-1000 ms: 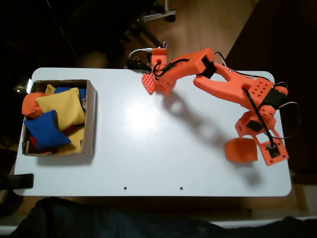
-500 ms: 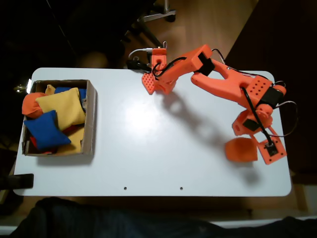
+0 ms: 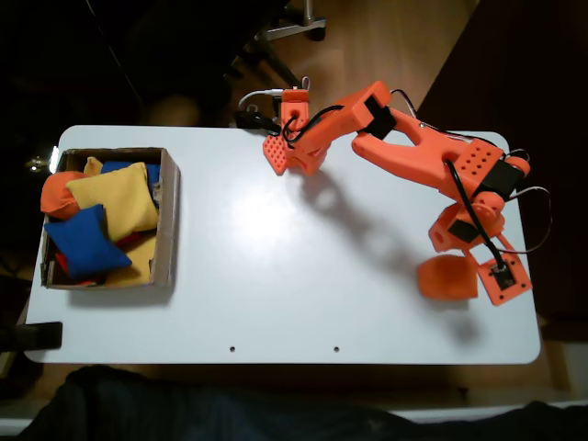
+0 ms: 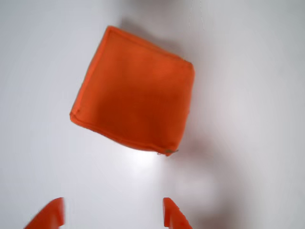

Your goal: Grasp a bag and put it in the box.

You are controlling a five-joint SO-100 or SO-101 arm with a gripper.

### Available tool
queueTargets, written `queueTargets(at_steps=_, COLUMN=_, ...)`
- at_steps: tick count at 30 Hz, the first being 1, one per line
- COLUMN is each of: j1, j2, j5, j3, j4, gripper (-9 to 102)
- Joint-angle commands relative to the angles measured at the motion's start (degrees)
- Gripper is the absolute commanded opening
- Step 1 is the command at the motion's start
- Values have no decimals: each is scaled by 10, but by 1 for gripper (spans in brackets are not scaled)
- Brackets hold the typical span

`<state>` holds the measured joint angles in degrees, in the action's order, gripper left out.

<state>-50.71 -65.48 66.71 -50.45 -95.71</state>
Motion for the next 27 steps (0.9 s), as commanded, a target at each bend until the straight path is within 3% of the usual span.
queueTargets(at_steps=1, j1=6, j2=-33, j5=8, j3=2, j4=-7, gripper=52)
queueTargets(at_steps=18, j1=29, j2=-4, j5=42, j3=1, j4=-7, gripper=70)
queueTargets(at_steps=27, j1=34, j2=2, j5=49, j3=-42, j4=91, gripper=70)
